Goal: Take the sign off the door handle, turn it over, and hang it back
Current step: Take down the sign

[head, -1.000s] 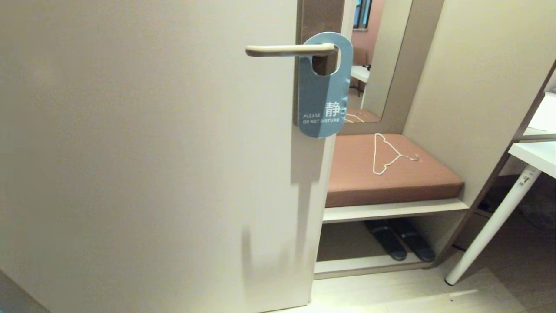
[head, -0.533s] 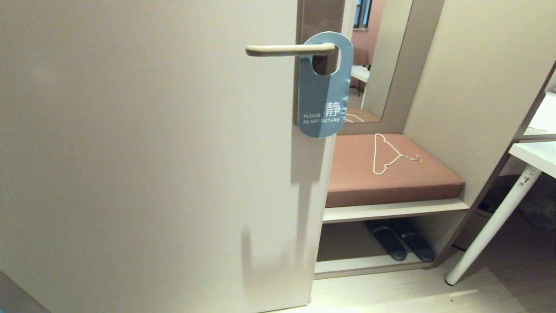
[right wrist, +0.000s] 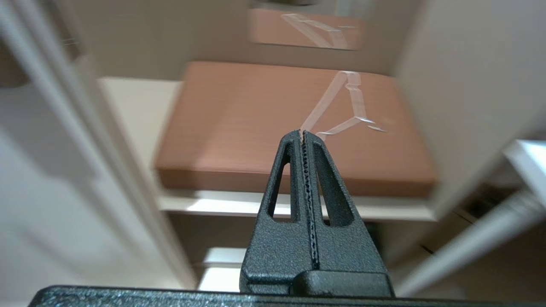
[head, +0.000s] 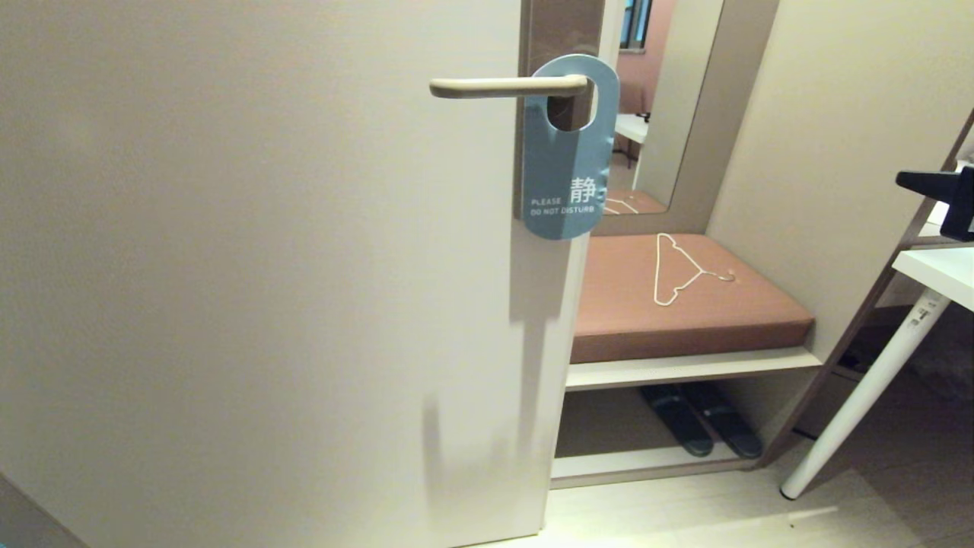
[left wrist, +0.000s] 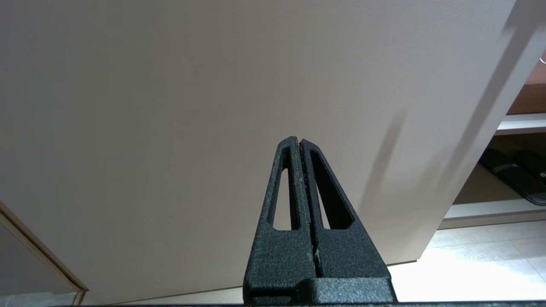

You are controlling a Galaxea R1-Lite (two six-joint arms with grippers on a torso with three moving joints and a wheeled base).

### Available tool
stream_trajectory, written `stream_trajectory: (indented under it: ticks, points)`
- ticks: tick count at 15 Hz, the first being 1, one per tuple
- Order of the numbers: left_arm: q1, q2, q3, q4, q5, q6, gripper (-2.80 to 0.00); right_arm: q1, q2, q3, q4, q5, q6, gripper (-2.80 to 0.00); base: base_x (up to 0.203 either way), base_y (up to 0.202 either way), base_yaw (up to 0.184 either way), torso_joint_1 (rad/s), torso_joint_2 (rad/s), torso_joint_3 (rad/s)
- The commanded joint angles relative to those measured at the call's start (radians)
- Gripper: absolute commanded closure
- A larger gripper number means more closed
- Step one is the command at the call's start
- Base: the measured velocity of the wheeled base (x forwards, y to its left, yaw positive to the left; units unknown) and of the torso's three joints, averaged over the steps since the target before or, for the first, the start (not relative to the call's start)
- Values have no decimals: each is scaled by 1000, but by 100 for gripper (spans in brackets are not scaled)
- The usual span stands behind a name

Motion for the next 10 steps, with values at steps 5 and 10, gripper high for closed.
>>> stream_trajectory:
  ticks: [5, 10]
  points:
    - [0, 0, -1, 0, 0, 0, 0, -17, 144, -51, -2, 334, -72, 0, 0, 0, 0, 0, 0, 0]
    - [0, 0, 1, 0, 0, 0, 0, -8, 267, -118, -133, 672, -75, 0, 0, 0, 0, 0, 0, 0]
